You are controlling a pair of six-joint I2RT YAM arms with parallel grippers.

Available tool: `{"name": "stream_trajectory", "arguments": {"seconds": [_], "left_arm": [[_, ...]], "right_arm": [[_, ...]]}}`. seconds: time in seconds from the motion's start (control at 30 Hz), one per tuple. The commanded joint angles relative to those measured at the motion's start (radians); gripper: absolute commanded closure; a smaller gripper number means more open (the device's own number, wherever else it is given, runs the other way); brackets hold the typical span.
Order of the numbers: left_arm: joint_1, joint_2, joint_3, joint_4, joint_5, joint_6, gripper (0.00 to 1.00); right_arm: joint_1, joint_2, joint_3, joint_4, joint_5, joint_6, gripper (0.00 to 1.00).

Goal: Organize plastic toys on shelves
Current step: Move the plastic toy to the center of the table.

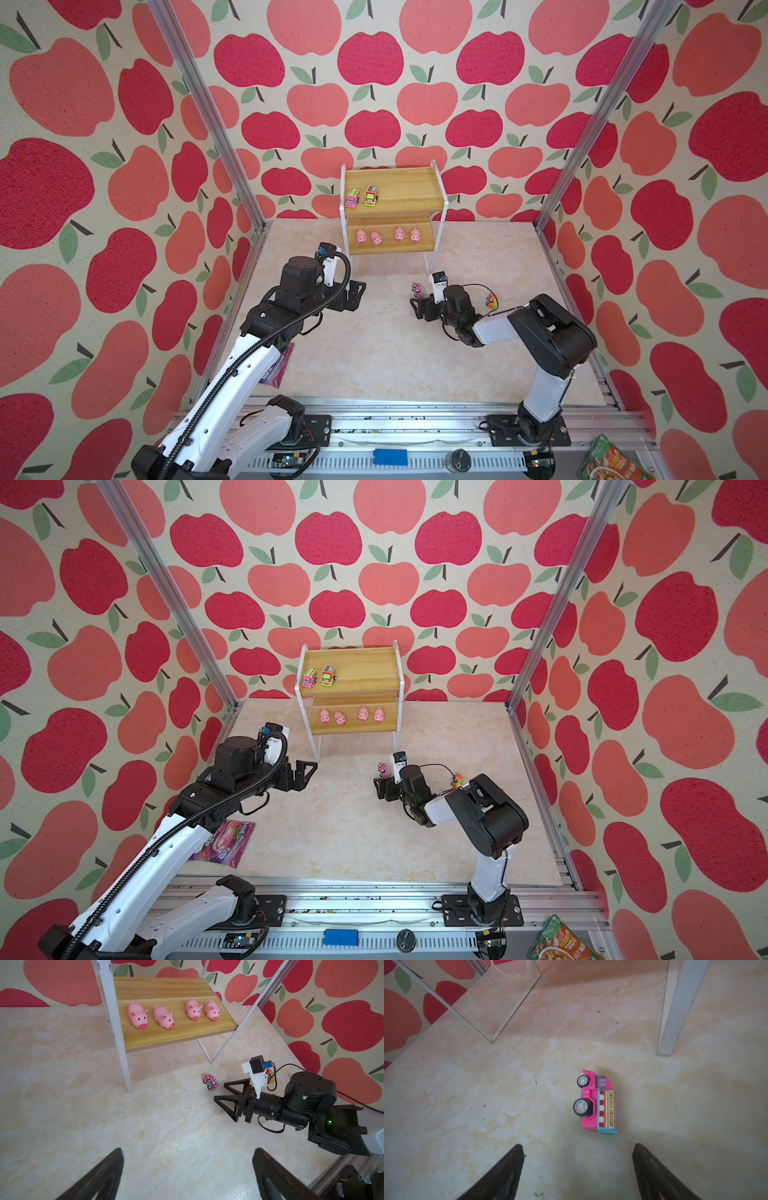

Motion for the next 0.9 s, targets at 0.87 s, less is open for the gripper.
{"name": "stream_trajectory", "arguments": {"seconds": [0.87], "left_arm": [[0.206, -0.107, -0.111, 0.083, 0.132, 0.01, 0.01]], "right_arm": [[0.019, 0.166, 0.165, -0.062, 0.181, 0.014, 0.2]]}}
